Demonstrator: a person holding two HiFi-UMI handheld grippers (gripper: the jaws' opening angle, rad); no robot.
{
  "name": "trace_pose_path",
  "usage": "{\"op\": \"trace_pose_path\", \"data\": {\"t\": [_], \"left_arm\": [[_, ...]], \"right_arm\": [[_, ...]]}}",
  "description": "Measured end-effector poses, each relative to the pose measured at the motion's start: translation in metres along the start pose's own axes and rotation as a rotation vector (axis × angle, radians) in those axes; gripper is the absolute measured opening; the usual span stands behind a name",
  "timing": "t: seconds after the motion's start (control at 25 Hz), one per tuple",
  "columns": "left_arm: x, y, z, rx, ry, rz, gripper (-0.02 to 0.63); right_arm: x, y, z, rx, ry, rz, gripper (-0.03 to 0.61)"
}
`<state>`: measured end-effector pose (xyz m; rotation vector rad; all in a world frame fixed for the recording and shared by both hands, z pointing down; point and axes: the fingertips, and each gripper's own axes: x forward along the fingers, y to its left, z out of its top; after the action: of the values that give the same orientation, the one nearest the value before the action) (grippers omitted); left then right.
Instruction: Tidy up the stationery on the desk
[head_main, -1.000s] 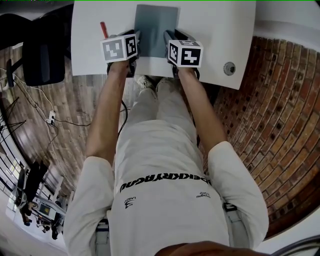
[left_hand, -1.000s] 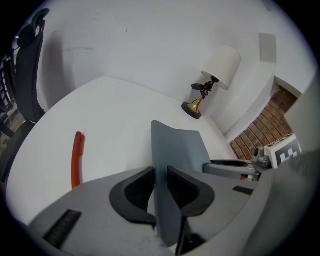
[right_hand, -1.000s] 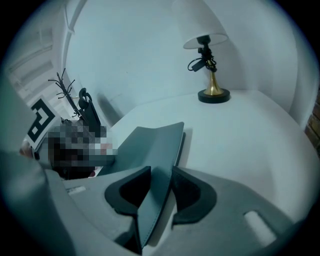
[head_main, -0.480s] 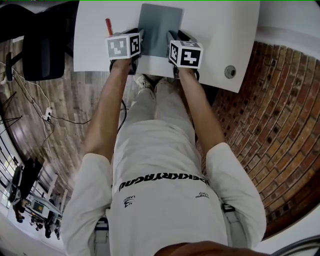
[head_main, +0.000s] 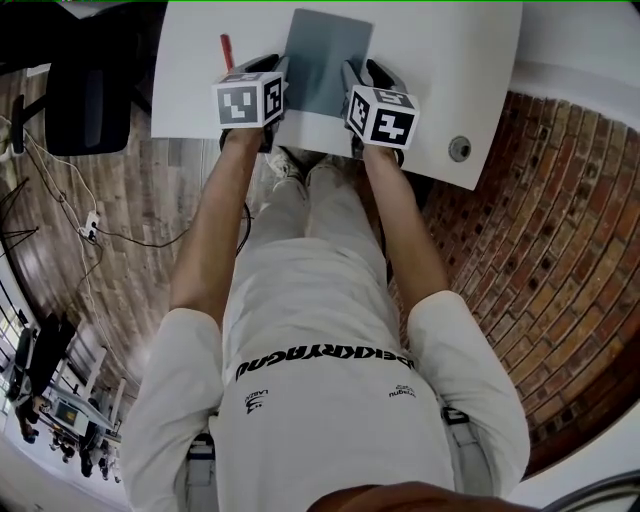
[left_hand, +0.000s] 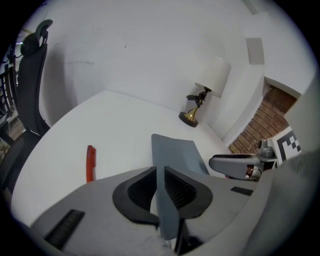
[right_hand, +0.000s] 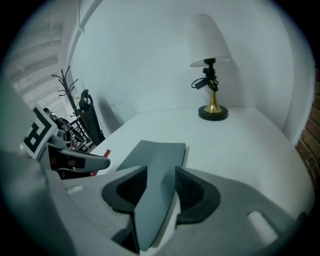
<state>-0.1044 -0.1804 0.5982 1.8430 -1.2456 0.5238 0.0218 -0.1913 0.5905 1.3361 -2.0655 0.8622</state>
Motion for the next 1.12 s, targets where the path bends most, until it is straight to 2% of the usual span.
{"op": "trace_pose_path", "data": {"t": [0.24,0.6,0.88,1.12], "left_arm": [[-0.045,0.008,0.018,-0.011,-0.098,0.020,0.000],[-0.139,0.033,0.031,-0.053,-0.296,0.117,-0.002],[-0.202,0.084,0.010,-0.100,-0.389,0.219,-0.002],[-0.234,0.111,-0.017,-0.150,-0.437,0.258,-0.003]], "right_arm": [[-0.011,0.037,0.017,-0.042,-0.032,0.063,0.164],[-0.003,0.132,0.046,-0.155,-0.042,0.214,0.163],[0.024,0.208,0.042,-0.171,0.018,0.290,0.160],[0.050,0.244,0.030,-0.203,0.084,0.283,0.147]]}}
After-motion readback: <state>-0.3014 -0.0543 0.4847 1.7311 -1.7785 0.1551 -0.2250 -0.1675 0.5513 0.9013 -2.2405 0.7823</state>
